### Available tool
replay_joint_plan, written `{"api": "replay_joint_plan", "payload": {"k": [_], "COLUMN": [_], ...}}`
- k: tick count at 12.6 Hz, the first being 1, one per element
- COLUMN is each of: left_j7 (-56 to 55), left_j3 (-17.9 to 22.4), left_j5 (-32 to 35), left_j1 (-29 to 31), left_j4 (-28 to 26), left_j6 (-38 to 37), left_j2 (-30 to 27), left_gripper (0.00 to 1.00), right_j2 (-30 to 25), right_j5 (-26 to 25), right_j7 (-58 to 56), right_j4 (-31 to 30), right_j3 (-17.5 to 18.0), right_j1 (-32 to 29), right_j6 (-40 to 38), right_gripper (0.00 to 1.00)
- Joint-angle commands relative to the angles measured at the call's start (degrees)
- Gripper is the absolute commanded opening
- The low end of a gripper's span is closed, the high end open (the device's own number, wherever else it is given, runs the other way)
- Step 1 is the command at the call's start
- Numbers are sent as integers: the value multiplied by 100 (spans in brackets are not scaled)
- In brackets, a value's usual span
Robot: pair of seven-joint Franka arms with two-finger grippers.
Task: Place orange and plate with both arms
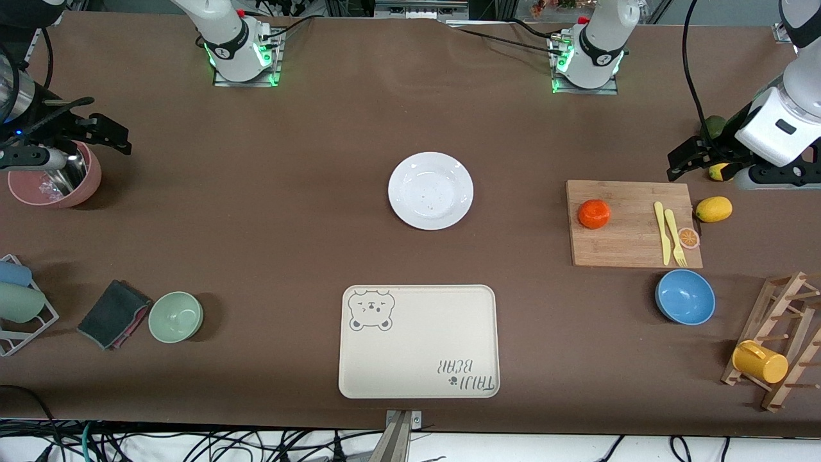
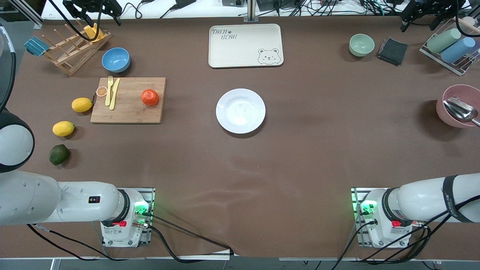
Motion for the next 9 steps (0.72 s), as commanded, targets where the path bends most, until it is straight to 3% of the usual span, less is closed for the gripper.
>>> {"api": "replay_joint_plan", "payload": {"k": [1, 9], "left_j7": [130, 130], "left_j3": [2, -15], "left_j5": [-108, -108], "left_j1": [34, 8], "left_j4": [-39, 66], "left_j6": [-60, -68], "left_j2": [-85, -41], "left_gripper": [100, 100], "right_j2": [-3, 6], "right_j5": [-17, -17], "right_j7": [15, 15], "right_j4": [39, 31], "right_j3": [15, 15], "right_j1": [-5, -5], "right_j6": [-14, -14], "right_gripper": [100, 100]}}
